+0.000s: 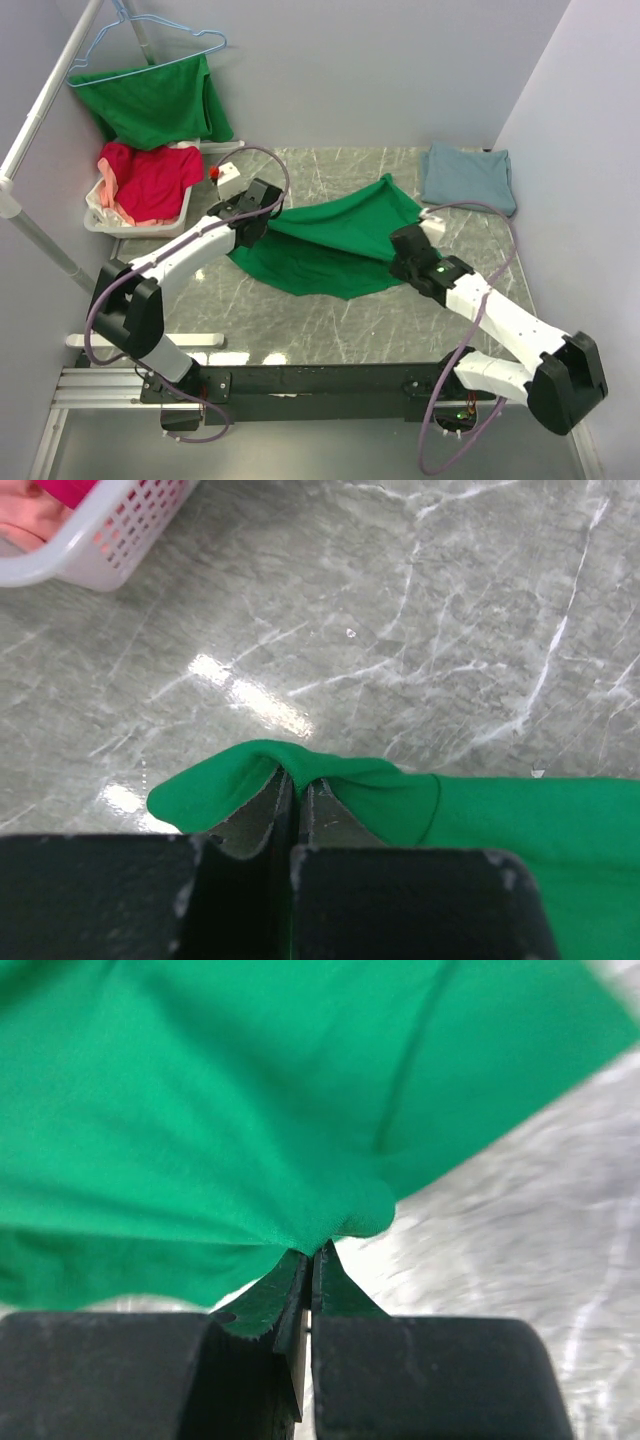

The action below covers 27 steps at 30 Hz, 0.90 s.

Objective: Fold and stack the t-shirts
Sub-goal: Flatten the tshirt out

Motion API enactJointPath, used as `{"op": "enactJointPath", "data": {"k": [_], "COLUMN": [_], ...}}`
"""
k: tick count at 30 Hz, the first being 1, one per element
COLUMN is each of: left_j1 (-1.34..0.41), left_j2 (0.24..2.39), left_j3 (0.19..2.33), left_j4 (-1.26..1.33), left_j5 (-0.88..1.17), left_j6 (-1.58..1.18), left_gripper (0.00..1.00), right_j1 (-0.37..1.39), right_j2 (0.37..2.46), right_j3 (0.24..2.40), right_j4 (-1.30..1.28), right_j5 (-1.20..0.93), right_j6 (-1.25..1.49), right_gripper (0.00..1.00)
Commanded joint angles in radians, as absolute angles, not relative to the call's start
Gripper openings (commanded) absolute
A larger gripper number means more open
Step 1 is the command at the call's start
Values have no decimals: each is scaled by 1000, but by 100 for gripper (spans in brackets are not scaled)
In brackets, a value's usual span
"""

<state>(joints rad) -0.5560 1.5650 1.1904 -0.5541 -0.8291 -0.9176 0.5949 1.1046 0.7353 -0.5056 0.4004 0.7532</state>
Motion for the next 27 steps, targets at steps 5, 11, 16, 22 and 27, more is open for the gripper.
{"op": "enactJointPath", "data": {"k": [5, 11, 16, 22, 27], "left_j1": [-523, -525, -525, -525, -525], "left_j2": [1486, 1459, 1451, 1470, 1534], "left_j3": [1256, 1157, 1086, 1046, 1054], "left_j4": [-534, -477, -448, -430, -391], "left_j5": [-760, -588, -522, -496, -425], "left_j6": [-830, -802, -793, -811, -841], "left_gripper": [15, 27, 41, 48, 48], "right_j1": [319, 221, 203, 141, 117], "right_j2": [1020, 1080, 1130, 1170, 1175], "right_j3": [775, 804, 816, 816, 811], "right_j4": [-523, -465, -449, -439, -430], "right_j5": [551, 526, 514, 506, 491], "right_j6": [707, 669, 690, 709, 700], "right_gripper": [0, 0, 0, 0, 0]}}
